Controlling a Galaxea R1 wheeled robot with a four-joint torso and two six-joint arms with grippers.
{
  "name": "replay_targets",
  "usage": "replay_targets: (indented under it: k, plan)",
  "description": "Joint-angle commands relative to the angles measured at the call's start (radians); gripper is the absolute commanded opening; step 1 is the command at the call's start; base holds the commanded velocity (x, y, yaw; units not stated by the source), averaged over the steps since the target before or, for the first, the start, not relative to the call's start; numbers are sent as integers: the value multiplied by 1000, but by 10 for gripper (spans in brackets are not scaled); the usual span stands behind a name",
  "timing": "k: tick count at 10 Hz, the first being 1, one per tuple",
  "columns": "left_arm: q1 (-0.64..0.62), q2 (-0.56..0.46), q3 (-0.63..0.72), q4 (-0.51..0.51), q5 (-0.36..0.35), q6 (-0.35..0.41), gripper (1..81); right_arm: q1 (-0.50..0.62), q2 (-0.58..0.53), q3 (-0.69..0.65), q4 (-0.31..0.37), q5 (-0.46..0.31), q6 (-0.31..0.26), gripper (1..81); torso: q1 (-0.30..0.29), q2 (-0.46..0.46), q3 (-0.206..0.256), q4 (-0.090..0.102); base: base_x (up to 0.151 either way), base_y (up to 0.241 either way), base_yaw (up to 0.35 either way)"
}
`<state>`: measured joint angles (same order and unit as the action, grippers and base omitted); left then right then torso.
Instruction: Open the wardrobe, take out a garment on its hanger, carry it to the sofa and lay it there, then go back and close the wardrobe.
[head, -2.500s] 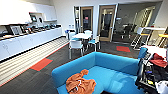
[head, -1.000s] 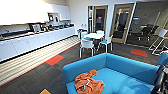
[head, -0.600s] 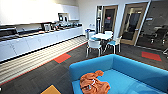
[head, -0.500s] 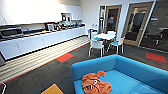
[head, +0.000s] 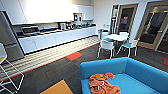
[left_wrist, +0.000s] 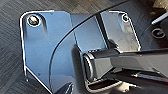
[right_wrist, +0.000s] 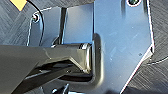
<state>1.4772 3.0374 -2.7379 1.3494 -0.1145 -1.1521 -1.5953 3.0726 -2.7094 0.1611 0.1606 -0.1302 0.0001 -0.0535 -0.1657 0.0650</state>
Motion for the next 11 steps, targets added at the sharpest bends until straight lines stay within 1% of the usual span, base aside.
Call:
replay_targets:
  k: [1, 5, 7, 8, 11]
  plan:
    - [-38, 20, 0, 11, 84, 6, 811, 28, 8, 2, -2, -59, -3, 811, 0, 0, 0, 0, 0, 0, 302]
    - [-38, 17, 0, 10, 84, 6, 811, 43, 5, -21, 0, -58, 0, 811, 0, 0, 0, 0, 0, 0, 303]
    - [-38, 14, 0, 10, 88, 2, 811, 53, 7, -36, -5, -84, -8, 811, 0, 0, 0, 0, 0, 0, 304]
    - [-38, 15, 0, 8, 87, 2, 811, 60, 10, -32, -14, -110, -25, 811, 0, 0, 0, 0, 0, 0, 304]
    - [-36, 12, 0, 10, 88, 0, 811, 59, 16, -36, -14, -118, -25, 811, 0, 0, 0, 0, 0, 0, 304]
